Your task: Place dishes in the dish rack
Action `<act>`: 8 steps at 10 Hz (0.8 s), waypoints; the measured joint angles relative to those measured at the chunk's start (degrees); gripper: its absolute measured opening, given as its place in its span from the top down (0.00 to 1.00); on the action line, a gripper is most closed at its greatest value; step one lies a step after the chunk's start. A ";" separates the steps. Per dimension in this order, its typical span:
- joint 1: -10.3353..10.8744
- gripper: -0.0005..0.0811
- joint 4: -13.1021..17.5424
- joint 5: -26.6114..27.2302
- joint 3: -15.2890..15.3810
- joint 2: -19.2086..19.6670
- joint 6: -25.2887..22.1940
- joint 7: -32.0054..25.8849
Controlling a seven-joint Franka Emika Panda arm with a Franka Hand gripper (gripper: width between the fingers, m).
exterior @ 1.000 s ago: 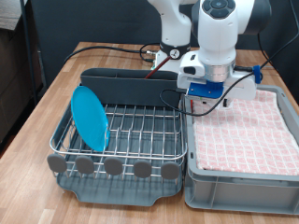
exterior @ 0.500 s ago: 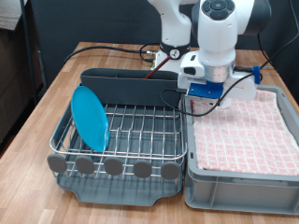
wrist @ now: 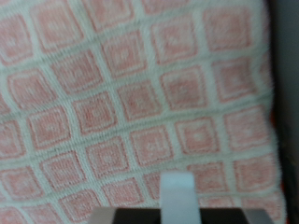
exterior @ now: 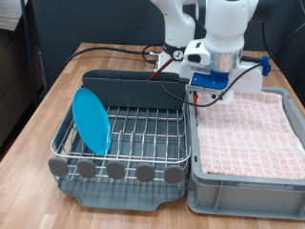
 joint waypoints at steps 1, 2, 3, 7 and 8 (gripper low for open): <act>-0.05 0.91 0.78 -1.84 -0.39 -1.33 -1.20 0.46; -0.20 0.91 1.84 -3.84 -0.70 -2.58 -2.77 1.03; -0.36 0.91 3.05 -5.83 -1.08 -3.67 -4.12 1.30; -0.87 0.91 6.55 -11.85 -1.94 -5.08 -5.51 0.96; -0.89 0.91 6.58 -13.88 -2.04 -4.88 -5.15 0.19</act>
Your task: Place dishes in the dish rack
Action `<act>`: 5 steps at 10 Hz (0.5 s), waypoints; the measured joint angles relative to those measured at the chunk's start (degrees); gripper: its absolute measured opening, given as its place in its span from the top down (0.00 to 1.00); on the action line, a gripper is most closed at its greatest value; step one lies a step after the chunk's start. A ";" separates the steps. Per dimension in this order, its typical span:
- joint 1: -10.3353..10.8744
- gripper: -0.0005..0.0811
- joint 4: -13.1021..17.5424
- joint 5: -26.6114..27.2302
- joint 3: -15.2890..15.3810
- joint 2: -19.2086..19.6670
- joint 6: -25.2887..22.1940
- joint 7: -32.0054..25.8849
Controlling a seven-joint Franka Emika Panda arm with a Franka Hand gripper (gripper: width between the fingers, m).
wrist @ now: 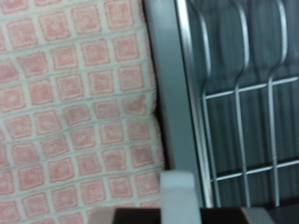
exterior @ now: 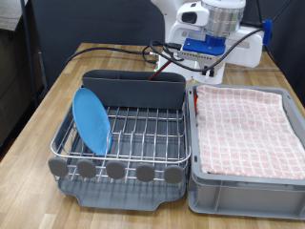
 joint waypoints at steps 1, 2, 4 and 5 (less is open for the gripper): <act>-0.22 0.91 0.22 -3.02 -0.43 0.22 1.38 -1.67; -0.61 0.91 1.10 -4.99 -1.34 0.80 2.53 -4.80; -1.38 0.91 4.26 -6.30 -3.36 3.16 4.78 -12.89; -1.73 0.91 6.10 -6.30 -4.13 4.65 5.99 -16.29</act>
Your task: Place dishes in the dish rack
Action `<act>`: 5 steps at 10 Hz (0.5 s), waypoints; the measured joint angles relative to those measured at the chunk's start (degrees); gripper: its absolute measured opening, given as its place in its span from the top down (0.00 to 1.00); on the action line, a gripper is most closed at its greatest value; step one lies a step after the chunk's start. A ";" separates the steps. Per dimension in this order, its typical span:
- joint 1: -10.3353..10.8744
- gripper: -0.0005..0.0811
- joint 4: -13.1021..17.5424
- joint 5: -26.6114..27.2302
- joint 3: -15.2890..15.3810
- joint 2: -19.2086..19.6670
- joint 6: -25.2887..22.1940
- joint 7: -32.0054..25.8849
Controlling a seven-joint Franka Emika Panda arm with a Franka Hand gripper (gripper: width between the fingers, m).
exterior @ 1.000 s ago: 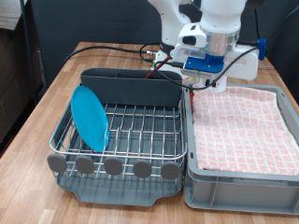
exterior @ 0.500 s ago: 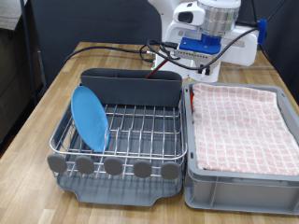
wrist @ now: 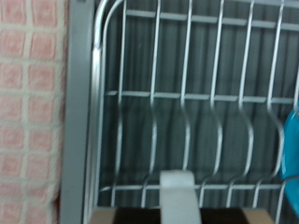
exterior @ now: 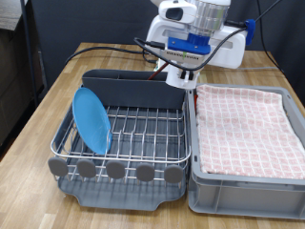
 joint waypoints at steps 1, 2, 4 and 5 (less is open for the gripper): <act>-0.29 0.91 1.99 0.11 -0.70 1.57 0.90 -2.73; -0.62 0.91 3.96 0.60 -1.23 3.16 2.34 -5.30; -1.24 0.91 8.37 2.93 -1.80 6.69 3.85 -9.63; -1.59 0.91 10.74 3.55 -1.83 8.60 4.38 -10.34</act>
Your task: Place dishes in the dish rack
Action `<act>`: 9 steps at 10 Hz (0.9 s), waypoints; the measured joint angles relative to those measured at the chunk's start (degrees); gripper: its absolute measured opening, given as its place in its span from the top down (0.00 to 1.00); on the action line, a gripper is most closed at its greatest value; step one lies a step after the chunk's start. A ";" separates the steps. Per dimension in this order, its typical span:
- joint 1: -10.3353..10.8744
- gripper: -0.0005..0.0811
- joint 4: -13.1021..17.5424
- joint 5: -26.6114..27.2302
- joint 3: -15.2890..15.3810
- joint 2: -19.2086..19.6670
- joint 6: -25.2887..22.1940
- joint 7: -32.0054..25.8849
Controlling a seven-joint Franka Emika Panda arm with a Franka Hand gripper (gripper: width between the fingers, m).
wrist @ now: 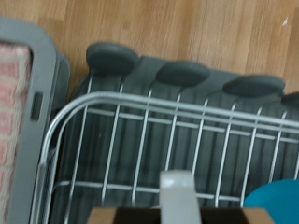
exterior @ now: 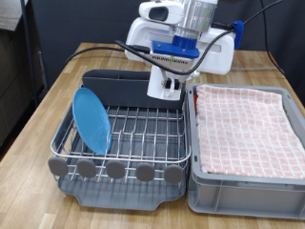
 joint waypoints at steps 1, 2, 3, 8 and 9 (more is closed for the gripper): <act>-0.12 0.91 2.53 0.20 -0.02 2.36 0.07 -0.07; -0.11 0.91 2.45 0.20 -0.01 2.35 -0.16 -0.06; -0.09 0.91 2.52 0.59 0.11 2.35 -0.81 -0.06; 0.95 0.91 6.90 2.35 1.90 4.03 -2.75 2.72; 1.20 0.91 8.00 2.59 2.24 4.84 -2.36 3.93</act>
